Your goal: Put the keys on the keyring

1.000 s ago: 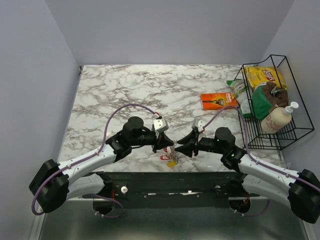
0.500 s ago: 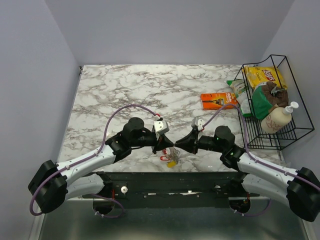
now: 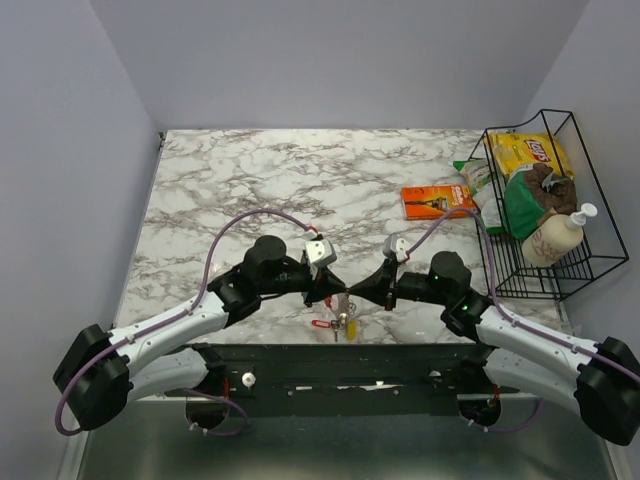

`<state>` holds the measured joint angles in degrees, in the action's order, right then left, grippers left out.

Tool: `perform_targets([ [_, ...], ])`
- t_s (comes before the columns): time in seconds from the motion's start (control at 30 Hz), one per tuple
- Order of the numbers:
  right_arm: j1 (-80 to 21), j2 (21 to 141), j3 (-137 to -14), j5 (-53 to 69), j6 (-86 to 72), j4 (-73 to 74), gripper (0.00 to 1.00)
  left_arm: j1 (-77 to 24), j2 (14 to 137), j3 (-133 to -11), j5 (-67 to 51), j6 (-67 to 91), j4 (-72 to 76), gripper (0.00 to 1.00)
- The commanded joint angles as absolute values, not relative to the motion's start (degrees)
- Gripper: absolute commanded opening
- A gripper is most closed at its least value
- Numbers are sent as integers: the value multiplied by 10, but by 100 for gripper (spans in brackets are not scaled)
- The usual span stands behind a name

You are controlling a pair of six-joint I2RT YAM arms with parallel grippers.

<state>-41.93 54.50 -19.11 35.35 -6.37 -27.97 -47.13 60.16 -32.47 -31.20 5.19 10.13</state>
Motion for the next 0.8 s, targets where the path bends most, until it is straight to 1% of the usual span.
perform_targets([
  [0.0, -423, 521, -207, 345, -59, -295, 1, -479, 568, -339, -271, 69, 97, 33],
  [0.03, -423, 519, -207, 345, -58, -294, 1, -479, 562, -334, -261, 72, 98, 38],
  [0.07, -423, 517, -207, 345, -57, -294, 1, -479, 546, -331, -252, 76, 99, 46],
  [0.13, -423, 516, -207, 346, -55, -294, 1, -478, 527, -313, -235, 84, 113, 51],
  [0.17, -423, 516, -207, 349, -52, -294, 1, -477, 504, -305, -230, 90, 120, 57],
  [0.23, -423, 512, -208, 352, -51, -292, 1, -469, 483, -290, -223, 106, 140, 60],
  [0.33, -422, 507, -210, 360, -47, -289, 1, -442, 446, -264, -243, 128, 163, 60],
  [0.43, -422, 498, -212, 368, -47, -289, 1, -406, 424, -239, -321, 171, 217, 52],
  [0.47, -422, 497, -214, 373, -44, -288, 1, -397, 419, -226, -354, 197, 233, 49],
  [0.57, -421, 485, -215, 377, -43, -286, 1, -373, 424, -206, -399, 232, 297, 49],
  [0.63, -420, 479, -217, 376, -43, -280, 0, -368, 437, -205, -438, 254, 327, 52],
  [0.67, -421, 476, -218, 377, -43, -278, 1, -368, 445, -207, -456, 260, 337, 55],
  [0.77, -421, 474, -222, 379, -43, -272, 0, -367, 492, -221, -505, 286, 369, 56],
])
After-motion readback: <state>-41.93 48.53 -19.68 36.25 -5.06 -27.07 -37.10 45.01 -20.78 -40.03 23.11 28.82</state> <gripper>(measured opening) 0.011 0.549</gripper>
